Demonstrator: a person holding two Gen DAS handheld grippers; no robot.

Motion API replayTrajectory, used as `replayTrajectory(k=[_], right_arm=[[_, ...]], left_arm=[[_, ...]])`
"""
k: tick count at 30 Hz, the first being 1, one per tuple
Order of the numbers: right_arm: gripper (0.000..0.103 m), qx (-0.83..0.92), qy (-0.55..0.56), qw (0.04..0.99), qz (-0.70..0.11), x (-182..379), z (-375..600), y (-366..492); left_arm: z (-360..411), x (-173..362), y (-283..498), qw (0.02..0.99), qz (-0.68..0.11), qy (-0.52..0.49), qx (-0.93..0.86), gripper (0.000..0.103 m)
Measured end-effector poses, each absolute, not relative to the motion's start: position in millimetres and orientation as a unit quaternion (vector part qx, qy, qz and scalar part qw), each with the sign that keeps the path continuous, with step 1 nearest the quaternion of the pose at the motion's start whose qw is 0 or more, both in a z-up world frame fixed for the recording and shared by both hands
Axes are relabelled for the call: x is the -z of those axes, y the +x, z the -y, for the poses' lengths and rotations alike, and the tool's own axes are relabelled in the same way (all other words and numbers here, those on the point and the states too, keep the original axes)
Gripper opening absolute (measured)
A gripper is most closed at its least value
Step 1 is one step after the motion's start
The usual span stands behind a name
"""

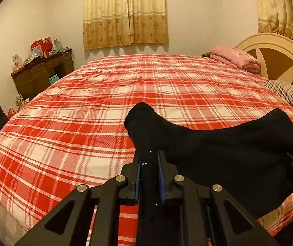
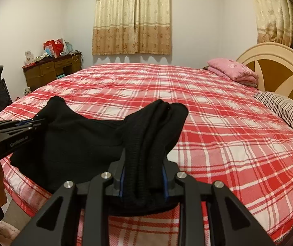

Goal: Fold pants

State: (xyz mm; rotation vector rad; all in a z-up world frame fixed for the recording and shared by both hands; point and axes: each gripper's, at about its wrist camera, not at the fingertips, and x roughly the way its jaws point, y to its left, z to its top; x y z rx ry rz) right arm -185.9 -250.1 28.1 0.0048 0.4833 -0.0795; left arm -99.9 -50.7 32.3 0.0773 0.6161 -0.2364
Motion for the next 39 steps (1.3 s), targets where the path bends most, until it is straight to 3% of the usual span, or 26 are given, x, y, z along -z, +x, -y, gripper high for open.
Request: replayTrajectory(k=[24, 26, 28, 39], right_arm=[[0.029, -0.075, -0.03, 0.98, -0.183, -65, 139, -106], [0.029, -0.085, -0.025, 0.98, -0.177, -66, 128, -95], [0.029, -0.09, -0.018, 0.981, -0.172, -65, 121, -85], [0.029, -0.066, -0.018, 0.97, -0.233, -20, 120, -43]], left_arm=[[-94, -83, -51, 0.968, -0.25, 0.001, -0.023, 0.015], [-105, -89, -46, 0.972, -0.232, 0.011, -0.045, 0.008], [-114, -95, -41, 0.974, -0.219, 0.017, -0.056, 0.008], [-153, -35, -13, 0.948, -0.313, -0.015, -0.058, 0.008]])
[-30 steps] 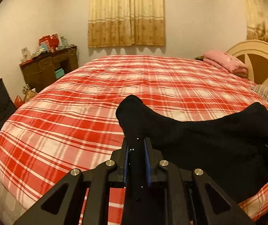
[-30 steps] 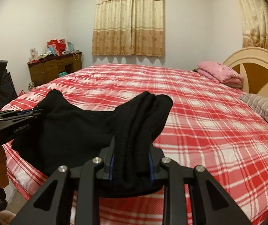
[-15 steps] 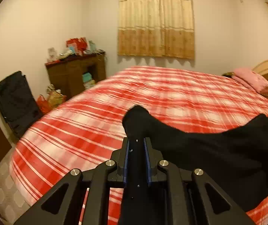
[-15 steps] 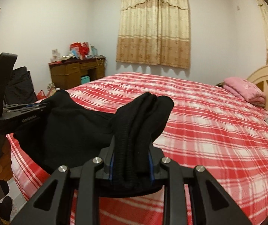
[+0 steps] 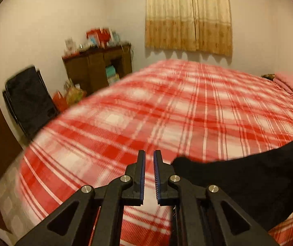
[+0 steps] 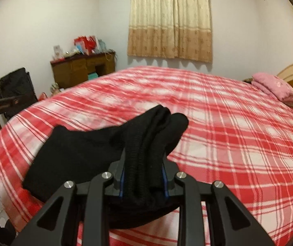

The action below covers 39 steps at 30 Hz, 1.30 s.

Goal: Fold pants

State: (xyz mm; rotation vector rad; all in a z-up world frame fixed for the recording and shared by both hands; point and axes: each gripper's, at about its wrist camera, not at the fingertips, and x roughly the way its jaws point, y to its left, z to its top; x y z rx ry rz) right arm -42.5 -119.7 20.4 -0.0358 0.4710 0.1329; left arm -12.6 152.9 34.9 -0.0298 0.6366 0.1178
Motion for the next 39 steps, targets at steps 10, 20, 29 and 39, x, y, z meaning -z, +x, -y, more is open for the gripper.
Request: replayTrajectory(k=[10, 20, 29, 39], right_arm=[[0.029, -0.05, 0.038, 0.952, -0.3, 13, 154, -24], [0.03, -0.048, 0.04, 0.952, -0.299, 15, 155, -24], [0.03, -0.045, 0.039, 0.952, -0.302, 15, 156, -22], [0.03, -0.045, 0.037, 0.951, -0.303, 15, 154, -20]], left_arm=[[-138, 20, -5, 0.902, -0.419, -0.102, 0.019, 0.009], [-139, 2, -26, 0.91, -0.382, -0.144, 0.072, 0.009], [-110, -4, -28, 0.916, -0.373, -0.111, 0.097, 0.009], [-103, 28, -17, 0.902, -0.403, -0.123, 0.09, 0.009]])
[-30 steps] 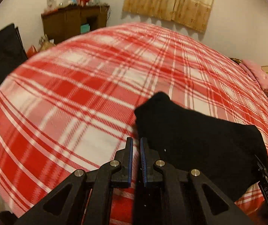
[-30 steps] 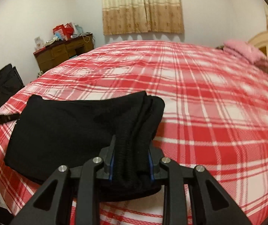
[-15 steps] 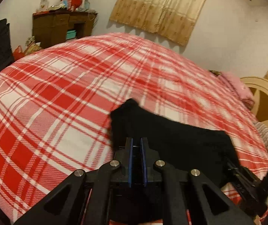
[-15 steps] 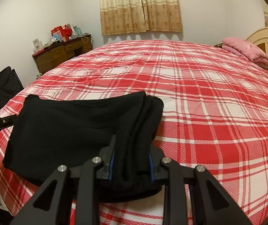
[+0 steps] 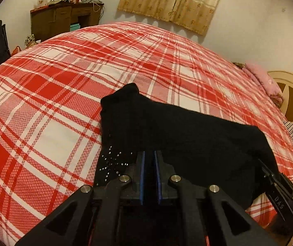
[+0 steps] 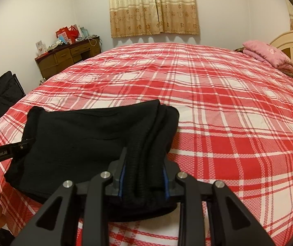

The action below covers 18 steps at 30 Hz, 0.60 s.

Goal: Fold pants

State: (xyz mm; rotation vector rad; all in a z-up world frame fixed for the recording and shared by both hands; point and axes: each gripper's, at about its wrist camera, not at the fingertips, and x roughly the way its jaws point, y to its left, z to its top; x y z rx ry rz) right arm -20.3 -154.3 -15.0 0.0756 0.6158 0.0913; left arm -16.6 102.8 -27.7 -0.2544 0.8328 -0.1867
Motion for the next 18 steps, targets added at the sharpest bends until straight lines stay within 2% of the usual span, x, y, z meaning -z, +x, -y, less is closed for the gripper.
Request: replayTrajectory(k=[2, 4, 12, 18], right_arm=[[0.031, -0.043, 0.037, 0.951, -0.304, 15, 154, -20], [0.03, -0.04, 0.035, 0.951, -0.305, 14, 153, -20], [0.029, -0.03, 0.004, 0.96, -0.28, -2, 138, -29], [0.029, -0.038, -0.009, 0.967, -0.253, -23, 125, -30]], left_arm=[[-104, 28, -17, 0.905, -0.394, -0.132, 0.093, 0.008], [-102, 26, -17, 0.908, -0.388, -0.13, 0.095, 0.0], [-103, -17, -10, 0.935, -0.33, -0.094, 0.083, 0.0], [-124, -32, -7, 0.93, -0.347, -0.091, 0.077, 0.0]])
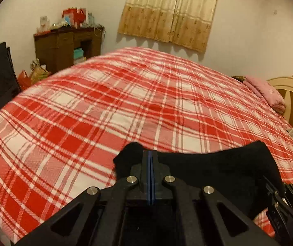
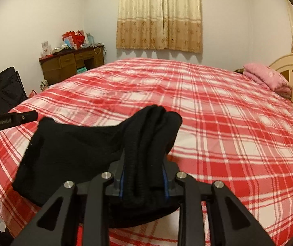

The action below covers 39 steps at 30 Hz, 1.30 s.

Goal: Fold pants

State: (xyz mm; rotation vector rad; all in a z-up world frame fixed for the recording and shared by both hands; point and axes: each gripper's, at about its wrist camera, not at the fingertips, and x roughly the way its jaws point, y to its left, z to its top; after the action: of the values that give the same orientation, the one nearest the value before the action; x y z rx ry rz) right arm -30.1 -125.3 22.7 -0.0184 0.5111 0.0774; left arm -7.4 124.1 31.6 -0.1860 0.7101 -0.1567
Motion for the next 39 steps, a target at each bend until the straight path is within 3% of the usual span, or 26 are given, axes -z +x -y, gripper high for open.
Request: replayTrajectory(k=[9, 23, 29, 39], right_arm=[[0.029, -0.032, -0.002, 0.961, -0.274, -8, 135, -30], [0.029, -0.042, 0.026, 0.956, -0.288, 10, 153, -31], [0.029, -0.043, 0.031, 0.956, -0.289, 12, 154, -30], [0.031, -0.046, 0.033, 0.956, -0.289, 15, 154, -27]], left_arm=[[-133, 20, -9, 0.88, -0.437, -0.129, 0.134, 0.001], [-143, 8, -37, 0.904, -0.38, -0.124, 0.151, 0.001], [-138, 26, -22, 0.887, -0.404, -0.146, 0.17, 0.001], [-118, 38, -41, 0.924, -0.35, -0.061, 0.144, 0.001]])
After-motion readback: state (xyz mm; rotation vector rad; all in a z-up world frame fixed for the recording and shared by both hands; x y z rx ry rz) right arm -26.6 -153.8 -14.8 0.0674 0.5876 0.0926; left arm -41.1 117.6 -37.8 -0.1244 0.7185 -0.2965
